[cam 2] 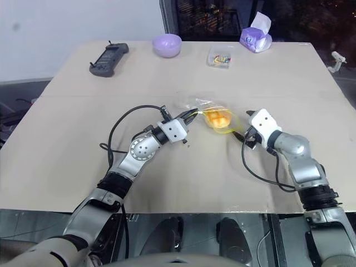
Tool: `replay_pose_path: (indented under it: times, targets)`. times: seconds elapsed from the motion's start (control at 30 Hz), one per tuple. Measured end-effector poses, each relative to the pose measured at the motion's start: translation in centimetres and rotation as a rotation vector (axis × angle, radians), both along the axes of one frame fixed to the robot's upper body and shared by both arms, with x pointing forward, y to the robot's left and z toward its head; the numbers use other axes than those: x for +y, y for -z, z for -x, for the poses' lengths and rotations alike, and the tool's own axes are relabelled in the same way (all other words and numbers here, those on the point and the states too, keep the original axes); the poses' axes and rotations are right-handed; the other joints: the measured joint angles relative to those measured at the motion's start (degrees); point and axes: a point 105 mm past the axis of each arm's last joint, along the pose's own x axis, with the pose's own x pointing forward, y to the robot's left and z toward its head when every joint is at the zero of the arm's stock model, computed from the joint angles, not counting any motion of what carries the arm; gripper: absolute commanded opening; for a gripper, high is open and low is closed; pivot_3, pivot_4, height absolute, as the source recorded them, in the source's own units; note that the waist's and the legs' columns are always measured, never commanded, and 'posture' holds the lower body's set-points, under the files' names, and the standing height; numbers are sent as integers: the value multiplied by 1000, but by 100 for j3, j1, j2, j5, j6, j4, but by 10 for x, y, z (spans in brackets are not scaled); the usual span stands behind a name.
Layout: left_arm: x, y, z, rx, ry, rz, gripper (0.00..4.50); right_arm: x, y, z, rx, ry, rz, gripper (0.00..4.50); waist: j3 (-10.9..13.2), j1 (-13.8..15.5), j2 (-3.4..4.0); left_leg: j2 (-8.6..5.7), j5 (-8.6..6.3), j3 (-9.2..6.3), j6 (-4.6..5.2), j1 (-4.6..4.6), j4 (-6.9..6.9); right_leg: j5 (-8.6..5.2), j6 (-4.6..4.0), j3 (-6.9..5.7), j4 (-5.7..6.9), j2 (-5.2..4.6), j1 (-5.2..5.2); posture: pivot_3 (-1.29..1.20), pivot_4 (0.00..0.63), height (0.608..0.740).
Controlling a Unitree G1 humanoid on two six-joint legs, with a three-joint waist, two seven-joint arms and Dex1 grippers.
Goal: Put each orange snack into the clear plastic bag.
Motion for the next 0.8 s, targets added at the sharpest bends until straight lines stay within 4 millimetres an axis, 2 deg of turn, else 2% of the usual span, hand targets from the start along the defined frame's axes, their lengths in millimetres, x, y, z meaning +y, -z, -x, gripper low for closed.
replay_pose_path:
  times: [0.23,0.27,0.63,0.7,0.73,0.8]
  targets:
    - [0,0,0,0,0,0,0,-2,3,0,-3,-2,11,182,0,-14,0,0,0,1,0,2,0,0,0,1,2,0,0,0,150,740]
    - [0,0,0,0,0,0,0,-2,3,0,-3,-2,12,25,0,-17,0,0,0,1,0,2,0,0,0,2,2,0,0,0,150,740]
    - [2,-3,-2,-12,-13,7,0,-4,1,-3,-28,23,26,25,0,-26,0,0,0,1,0,2,0,0,0,2,3,0,-1,0,150,740]
    - [7,-15,-8,-56,-48,29,0,-9,-11,-9,-79,56,26,25,1,-26,0,0,0,1,0,2,2,0,0,1,6,0,-1,0,150,740]
    - [8,-23,-11,-89,-57,25,0,-11,-24,-14,-129,70,18,25,4,-27,1,-1,0,1,0,1,3,0,0,2,7,0,-2,0,150,740]
    - [6,-51,-18,-180,-69,39,0,-15,-65,-22,-284,100,-7,25,5,-27,1,-1,0,0,0,0,5,1,0,0,8,0,-1,0,150,740]
